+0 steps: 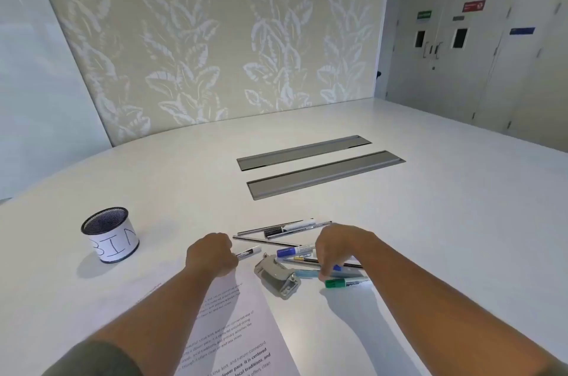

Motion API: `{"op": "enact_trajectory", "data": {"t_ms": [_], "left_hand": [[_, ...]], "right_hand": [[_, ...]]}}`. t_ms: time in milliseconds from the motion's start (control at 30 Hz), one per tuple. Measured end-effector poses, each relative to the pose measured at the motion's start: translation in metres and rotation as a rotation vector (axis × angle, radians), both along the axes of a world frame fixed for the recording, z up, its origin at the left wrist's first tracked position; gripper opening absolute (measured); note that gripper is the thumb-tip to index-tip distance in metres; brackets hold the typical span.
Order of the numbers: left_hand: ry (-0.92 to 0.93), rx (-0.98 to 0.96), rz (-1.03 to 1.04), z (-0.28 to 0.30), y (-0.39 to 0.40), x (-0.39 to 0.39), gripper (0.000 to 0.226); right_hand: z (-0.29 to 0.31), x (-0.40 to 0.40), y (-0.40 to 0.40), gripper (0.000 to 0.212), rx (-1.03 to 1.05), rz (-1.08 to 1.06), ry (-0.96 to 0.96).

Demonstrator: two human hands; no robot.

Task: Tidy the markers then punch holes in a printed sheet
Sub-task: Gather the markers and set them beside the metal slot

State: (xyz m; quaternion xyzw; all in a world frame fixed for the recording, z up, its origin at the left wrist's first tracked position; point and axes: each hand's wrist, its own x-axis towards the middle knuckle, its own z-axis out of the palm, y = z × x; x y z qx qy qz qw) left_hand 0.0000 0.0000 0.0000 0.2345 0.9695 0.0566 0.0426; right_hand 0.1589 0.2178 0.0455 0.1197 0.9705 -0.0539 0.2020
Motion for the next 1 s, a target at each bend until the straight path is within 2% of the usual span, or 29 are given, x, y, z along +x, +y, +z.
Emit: {"op": "enact_trajectory", "data": {"t_ms": [33,133,300,500,700,800,900,1000], "left_hand": [[-0.023,-0.026,-0.004,0.001,-0.002,0.001,0.016],[-0.047,-0.044,0.020,-0.006,-0.003,0.000,0.020],[-0.026,-0.013,0.051,-0.013,-0.005,-0.003,0.039],[0.008,0.010,0.039,-0.015,-0.007,-0.009,0.035],[-0.040,0.185,0.039,-0.021,-0.002,-0.018,0.030],[-0.076,0.294,0.025,-0.026,0.001,-0.020,0.030],[-0.134,0.448,0.052,-0.030,0.003,-0.022,0.032],[-0.121,0.570,0.137,-0.032,0.004,-0.024,0.037]], "right_hand": [[-0.002,0.001,0.002,0.043,-0.019,-0.006,-0.080],[-0.004,0.007,0.002,0.045,-0.001,-0.021,-0.189],[-0.007,0.007,0.001,0.041,0.119,0.055,-0.175],[-0.024,-0.001,0.007,0.033,0.142,0.054,0.060],[-0.047,-0.007,0.015,0.023,-0.048,-0.094,0.298],[-0.056,-0.010,0.018,0.023,-0.058,-0.063,0.423],[-0.069,-0.009,0.022,0.036,-0.023,-0.065,0.553],[-0.083,-0.004,0.030,0.067,0.024,-0.155,0.665]]}}
